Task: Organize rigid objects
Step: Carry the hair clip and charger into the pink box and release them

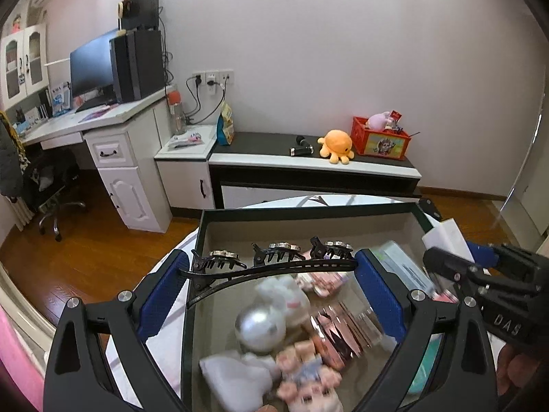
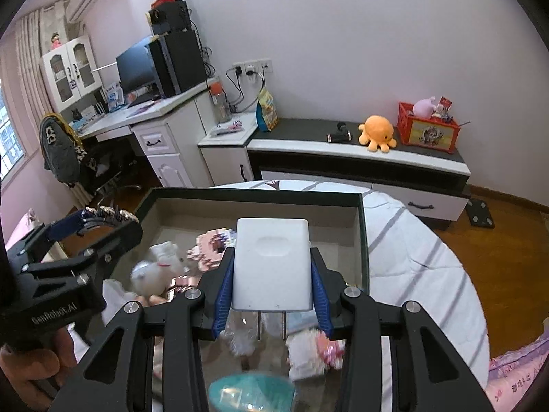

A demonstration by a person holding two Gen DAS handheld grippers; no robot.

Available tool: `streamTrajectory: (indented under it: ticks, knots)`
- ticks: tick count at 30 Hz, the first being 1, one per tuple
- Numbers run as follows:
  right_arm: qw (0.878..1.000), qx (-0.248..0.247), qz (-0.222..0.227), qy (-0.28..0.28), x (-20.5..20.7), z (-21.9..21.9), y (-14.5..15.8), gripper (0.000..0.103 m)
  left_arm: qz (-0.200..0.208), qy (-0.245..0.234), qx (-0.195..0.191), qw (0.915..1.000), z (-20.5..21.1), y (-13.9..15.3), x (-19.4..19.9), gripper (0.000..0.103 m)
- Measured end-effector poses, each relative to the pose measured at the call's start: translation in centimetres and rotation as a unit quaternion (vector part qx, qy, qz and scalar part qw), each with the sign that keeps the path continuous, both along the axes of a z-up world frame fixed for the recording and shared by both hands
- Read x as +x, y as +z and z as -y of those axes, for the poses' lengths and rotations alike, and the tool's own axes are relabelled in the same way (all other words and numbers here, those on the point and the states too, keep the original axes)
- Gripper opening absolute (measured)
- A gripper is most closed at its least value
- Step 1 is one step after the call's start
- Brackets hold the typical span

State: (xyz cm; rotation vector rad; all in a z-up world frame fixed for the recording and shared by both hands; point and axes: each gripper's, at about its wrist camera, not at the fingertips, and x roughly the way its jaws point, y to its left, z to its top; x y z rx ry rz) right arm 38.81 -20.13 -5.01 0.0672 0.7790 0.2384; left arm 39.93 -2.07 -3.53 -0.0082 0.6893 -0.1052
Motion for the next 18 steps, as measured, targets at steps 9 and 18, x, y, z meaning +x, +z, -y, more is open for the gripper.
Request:
streamTrajectory:
  ticks: [9, 18]
  knots:
    - [0.999, -0.013, -0.032, 0.003, 3.7, -0.8, -2.5, 0.042, -0.059, 0.003, 0.017, 0.9981, 0.0, -3.1, 4.7, 0.098]
    - [0.999, -0.021, -0.033, -0.004, 2.8, -0.8, -2.2, 0.084, -0.067, 0.017, 0.023, 0.9973, -0.7, -3.2, 4.1, 0.103]
